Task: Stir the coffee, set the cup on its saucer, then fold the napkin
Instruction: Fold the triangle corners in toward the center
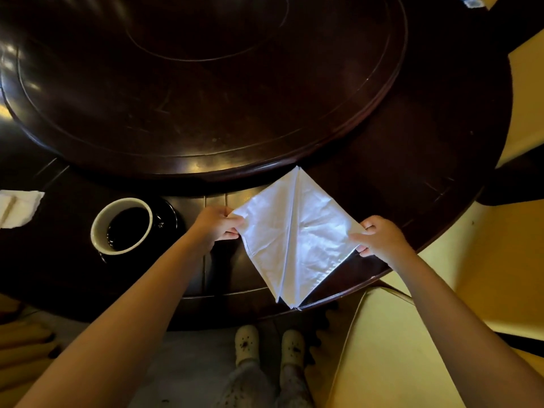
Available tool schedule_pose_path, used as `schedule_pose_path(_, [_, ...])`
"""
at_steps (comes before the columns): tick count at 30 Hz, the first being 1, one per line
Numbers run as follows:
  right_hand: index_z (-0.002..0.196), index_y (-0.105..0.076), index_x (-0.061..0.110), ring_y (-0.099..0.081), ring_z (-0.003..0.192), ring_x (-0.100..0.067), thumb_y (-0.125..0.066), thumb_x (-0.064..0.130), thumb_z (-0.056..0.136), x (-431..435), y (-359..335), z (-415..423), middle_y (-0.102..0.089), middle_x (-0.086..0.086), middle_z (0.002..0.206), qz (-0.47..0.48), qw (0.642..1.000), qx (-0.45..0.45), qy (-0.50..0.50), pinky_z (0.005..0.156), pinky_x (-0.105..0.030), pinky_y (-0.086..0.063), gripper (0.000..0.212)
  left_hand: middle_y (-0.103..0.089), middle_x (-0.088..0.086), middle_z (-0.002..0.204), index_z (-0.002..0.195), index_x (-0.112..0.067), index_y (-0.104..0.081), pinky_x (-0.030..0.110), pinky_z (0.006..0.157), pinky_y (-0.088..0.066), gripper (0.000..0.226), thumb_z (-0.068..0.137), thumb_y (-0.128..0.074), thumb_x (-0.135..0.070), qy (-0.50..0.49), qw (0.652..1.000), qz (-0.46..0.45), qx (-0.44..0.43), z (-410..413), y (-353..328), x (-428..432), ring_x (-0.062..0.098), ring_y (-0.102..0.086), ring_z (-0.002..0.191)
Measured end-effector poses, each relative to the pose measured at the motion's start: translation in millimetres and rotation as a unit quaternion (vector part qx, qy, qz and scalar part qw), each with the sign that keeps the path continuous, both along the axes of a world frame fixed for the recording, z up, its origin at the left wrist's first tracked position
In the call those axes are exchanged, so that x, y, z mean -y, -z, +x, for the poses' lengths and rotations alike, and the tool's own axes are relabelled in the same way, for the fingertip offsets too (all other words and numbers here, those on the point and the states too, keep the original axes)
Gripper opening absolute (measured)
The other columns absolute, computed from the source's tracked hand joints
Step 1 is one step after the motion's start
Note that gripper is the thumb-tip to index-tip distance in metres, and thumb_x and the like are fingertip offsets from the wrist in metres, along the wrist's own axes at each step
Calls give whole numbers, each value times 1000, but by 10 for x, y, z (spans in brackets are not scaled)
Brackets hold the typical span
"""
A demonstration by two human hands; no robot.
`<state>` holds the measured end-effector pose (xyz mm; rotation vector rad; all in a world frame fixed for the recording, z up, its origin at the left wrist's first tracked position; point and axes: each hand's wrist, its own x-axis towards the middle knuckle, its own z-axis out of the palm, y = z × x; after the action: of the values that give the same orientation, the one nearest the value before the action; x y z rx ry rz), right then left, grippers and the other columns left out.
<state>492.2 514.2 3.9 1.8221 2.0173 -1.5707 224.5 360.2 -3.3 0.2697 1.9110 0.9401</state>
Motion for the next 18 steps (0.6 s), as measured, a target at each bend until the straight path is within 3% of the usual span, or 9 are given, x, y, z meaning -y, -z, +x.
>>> schedule_pose_path(1, [105,-51,4,-63,84,-32,-69,17,81,89,2,-8,-55,-17,103,74,996,41,-16,78,-43,-54,33,-62,14,87,78,-7,-59,32,77,-54,10,84,-63,-1,-8,1000,2,3,1,4,7,21,-62,79])
schedule_pose_path(3, [114,-52,6,-53,102,-36,-70,23,80,370,10,-31,-54,-16,112,287,947,126,-66,82,-42,-45,41,-60,18,97,81,-7,-59,37,83,-53,9,82,-65,-1,-31,999,8,5,-7,51,22,28,-63,89])
schedule_pose_path(5, [108,-58,10,-51,101,-32,-73,24,77,740,-7,-92,-57,-11,108,384,914,70,-115,82,-39,-43,38,-56,15,107,100,-8,-57,40,84,-52,26,78,-71,-9,-31,995,1,-93,64,83,71,31,-62,93])
schedule_pose_path(7, [106,-59,15,-50,102,-22,-72,29,78,1091,39,-121,-56,-2,107,312,926,-19,-212,81,-24,-37,35,-48,8,110,119,-12,-50,36,82,-50,50,75,-74,-18,3,961,-3,-277,270,51,205,24,-57,89])
schedule_pose_path(9, [114,-55,19,-44,107,-14,-67,39,80,1341,169,-88,-51,4,114,233,926,-37,-296,84,-17,-30,41,-45,2,109,118,-15,-52,30,78,-46,49,75,-74,-23,81,921,46,-379,581,-12,414,17,-51,89])
schedule_pose_path(13, [110,-55,17,-39,103,-10,-68,28,81,1410,348,2,-50,2,112,257,912,-63,-314,84,-12,-32,34,-51,-9,97,96,-22,-61,22,80,-41,30,71,-70,-37,303,874,95,-368,1050,102,786,8,-45,94])
schedule_pose_path(18, [91,-61,15,-44,90,-5,-72,14,79,1371,405,17,-59,1,93,307,903,-107,-282,81,-17,-40,17,-62,1,90,87,-14,-68,19,71,-43,11,77,-70,-18,285,851,118,-425,1183,252,829,16,-55,85])
